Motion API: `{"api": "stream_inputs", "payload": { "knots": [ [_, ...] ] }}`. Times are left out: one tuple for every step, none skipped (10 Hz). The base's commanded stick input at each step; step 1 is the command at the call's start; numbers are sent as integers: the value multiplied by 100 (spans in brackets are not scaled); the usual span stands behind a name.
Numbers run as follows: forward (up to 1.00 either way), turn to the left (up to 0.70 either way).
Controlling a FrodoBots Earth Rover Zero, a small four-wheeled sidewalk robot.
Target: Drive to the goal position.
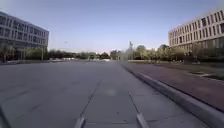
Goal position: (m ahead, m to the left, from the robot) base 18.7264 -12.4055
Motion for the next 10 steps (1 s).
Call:
{"api": "stream_inputs", "payload": {
  "knots": [
    [60,1],
    [60,1],
    [60,0],
    [60,0],
    [60,0],
    [60,2],
    [60,12],
    [60,15],
    [60,15],
    [60,2]
  ]
}}
